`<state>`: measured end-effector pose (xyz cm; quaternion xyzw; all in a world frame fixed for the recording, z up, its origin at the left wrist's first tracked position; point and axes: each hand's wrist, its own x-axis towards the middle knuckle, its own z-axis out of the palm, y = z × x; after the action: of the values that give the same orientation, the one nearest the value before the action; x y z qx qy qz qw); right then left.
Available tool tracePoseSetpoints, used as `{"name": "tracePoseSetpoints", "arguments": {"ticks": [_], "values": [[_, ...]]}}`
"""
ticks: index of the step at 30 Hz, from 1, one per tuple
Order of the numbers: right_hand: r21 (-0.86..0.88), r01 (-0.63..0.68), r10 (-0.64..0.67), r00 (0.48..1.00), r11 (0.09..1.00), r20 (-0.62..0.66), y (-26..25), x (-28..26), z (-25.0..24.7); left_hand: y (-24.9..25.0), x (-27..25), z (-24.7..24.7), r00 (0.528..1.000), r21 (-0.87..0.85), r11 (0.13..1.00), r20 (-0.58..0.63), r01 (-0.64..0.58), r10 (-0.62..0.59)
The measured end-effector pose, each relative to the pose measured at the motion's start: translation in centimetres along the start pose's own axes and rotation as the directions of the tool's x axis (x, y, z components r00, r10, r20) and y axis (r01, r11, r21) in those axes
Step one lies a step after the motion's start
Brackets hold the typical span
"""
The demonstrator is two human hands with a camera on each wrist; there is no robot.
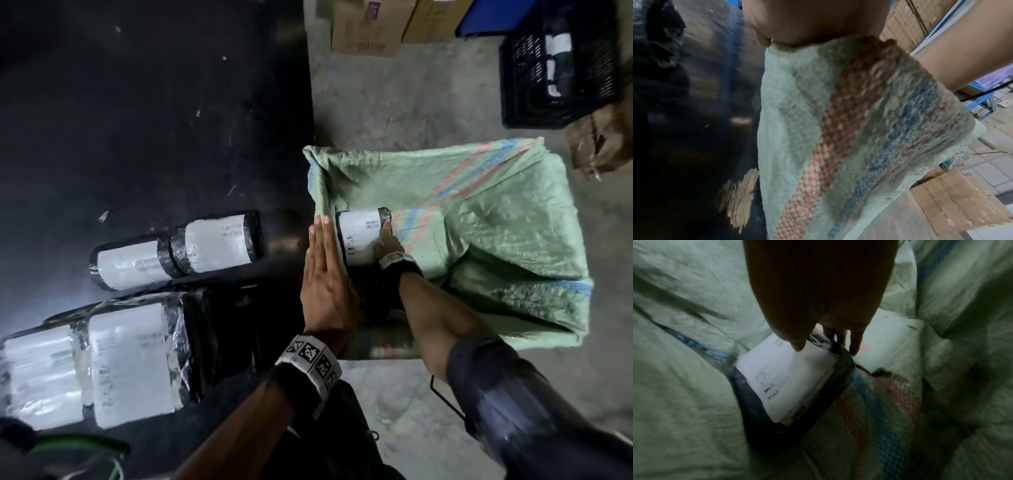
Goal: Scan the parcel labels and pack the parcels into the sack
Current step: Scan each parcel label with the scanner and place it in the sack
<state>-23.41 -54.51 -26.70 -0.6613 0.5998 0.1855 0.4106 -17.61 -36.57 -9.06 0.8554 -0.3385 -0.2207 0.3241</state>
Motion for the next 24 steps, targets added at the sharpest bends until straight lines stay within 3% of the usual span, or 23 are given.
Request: {"name": "tracePoseSetpoints", "arguments": {"ticks": [5,11,15,16,20,24], "values": [[-0.116,0.038,-0.042,0.999,0.992,-0.032,-3.3,-4.2,-3.7,-0.1,-0.4,-0.3,0.999,0.063,0.998,-0.037,0.016,-0.013],[-0.401,0.209,-0.244,0.969,0.892,-0.038,-7.0,-11.6,-8.9,1.0,-0.8,-2.6,1.000,0.122,0.992,0.010,0.018,-0.019],[-0.322,0.254,-0.291,0.954,0.912,-0.073,-8.4,-16.2,-11.1,1.6,-0.4,-4.2,0.999,0.188,0.982,0.048,-0.005,-0.004],[-0.304,0.326,-0.377,0.917,0.895,-0.128,-8.5,-19.7,-12.0,2.3,-2.1,-6.1,0.998,0.217,0.974,0.001,-0.060,0.062],[-0.339,0.461,-0.534,0.829,0.820,-0.164,-8.8,-25.2,-12.4,1.0,-2.4,-7.6,0.986,0.280,0.949,-0.027,-0.148,0.162],[-0.381,0.617,-0.716,0.662,0.688,-0.221,-9.1,-31.7,-10.8,0.2,-5.1,-12.6,0.948,0.322,0.912,-0.104,-0.255,0.302]]}}
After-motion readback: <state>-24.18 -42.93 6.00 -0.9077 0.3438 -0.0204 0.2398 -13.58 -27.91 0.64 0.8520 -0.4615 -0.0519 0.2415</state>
